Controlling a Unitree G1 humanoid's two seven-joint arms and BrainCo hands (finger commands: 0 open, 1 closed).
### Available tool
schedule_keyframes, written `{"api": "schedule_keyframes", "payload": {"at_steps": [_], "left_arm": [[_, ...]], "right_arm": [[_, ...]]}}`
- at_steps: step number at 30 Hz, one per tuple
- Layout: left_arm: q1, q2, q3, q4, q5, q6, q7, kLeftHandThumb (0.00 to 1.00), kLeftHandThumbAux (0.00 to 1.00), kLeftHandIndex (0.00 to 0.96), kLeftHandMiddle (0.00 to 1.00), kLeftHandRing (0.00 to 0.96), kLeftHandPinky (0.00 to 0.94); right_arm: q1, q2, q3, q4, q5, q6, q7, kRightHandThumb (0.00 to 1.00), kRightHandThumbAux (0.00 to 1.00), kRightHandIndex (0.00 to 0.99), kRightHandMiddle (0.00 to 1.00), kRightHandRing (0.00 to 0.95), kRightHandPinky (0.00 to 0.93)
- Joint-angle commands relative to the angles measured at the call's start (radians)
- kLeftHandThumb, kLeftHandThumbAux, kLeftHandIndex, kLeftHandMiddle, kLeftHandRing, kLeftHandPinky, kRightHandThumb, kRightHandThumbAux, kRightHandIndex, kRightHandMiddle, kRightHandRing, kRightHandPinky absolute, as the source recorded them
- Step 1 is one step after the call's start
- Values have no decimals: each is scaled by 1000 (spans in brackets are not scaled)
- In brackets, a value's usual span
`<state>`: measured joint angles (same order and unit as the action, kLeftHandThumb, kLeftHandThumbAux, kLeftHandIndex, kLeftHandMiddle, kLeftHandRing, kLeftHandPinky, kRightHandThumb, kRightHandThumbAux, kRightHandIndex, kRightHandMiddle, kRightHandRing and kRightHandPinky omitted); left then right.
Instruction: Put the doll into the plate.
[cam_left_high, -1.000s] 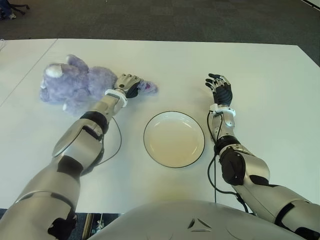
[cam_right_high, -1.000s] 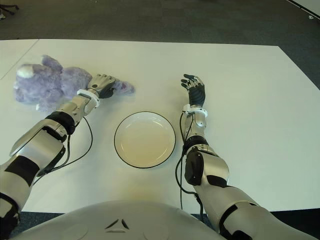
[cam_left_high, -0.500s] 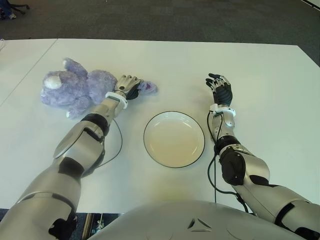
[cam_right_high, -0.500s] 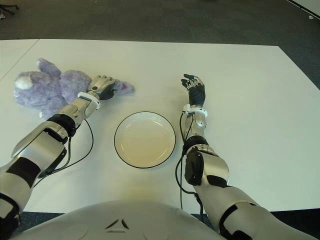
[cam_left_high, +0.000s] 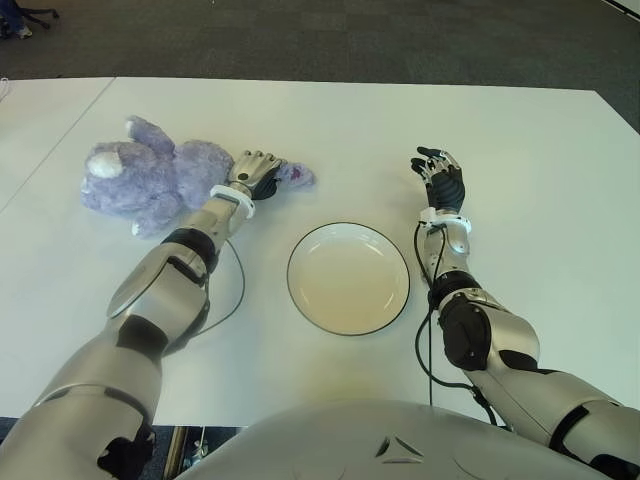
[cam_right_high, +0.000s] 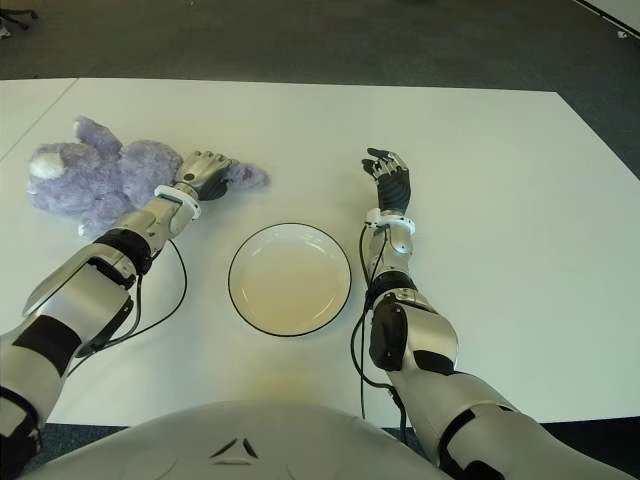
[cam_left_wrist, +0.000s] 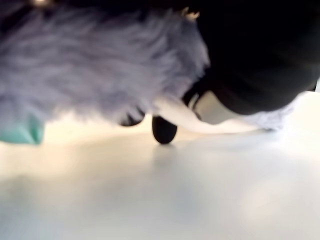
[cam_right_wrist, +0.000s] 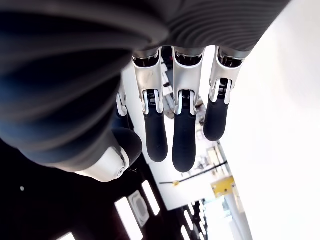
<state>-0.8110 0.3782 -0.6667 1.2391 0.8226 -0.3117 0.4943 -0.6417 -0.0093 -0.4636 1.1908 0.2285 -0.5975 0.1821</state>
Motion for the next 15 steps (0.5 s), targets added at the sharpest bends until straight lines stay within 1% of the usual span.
{"api": "schedule_keyframes", "payload": {"at_steps": [1,3,6,7,10,13,15], "left_arm": [[24,11,18,2,-10,-23,45,731,698,441,823,810,819],[21,23,22,-28,-10,-36,52,731,697,441,826,812,825],[27,46,29,-110,-3,-49,64,732,697,441,830,816,827],[30,53,33,-136,0,-52,67,732,697,441,833,817,807],[54,89,53,-253,9,-74,100,732,698,440,833,816,823],[79,113,69,-352,15,-78,109,731,698,440,834,819,834],[99,135,83,-452,25,-75,111,733,698,440,835,825,848]], "right_arm": [[263,63,-35,142,27,98,-28,733,730,419,338,398,343],[262,62,-36,142,29,100,-29,733,729,419,337,395,339],[262,61,-36,142,28,101,-30,733,729,419,335,394,336],[262,61,-35,142,28,101,-29,733,729,419,333,392,336],[263,60,-34,142,26,101,-30,732,729,420,331,374,322],[263,59,-33,142,25,103,-30,731,729,420,332,366,319],[263,57,-30,142,22,103,-33,729,729,420,336,364,329]]}}
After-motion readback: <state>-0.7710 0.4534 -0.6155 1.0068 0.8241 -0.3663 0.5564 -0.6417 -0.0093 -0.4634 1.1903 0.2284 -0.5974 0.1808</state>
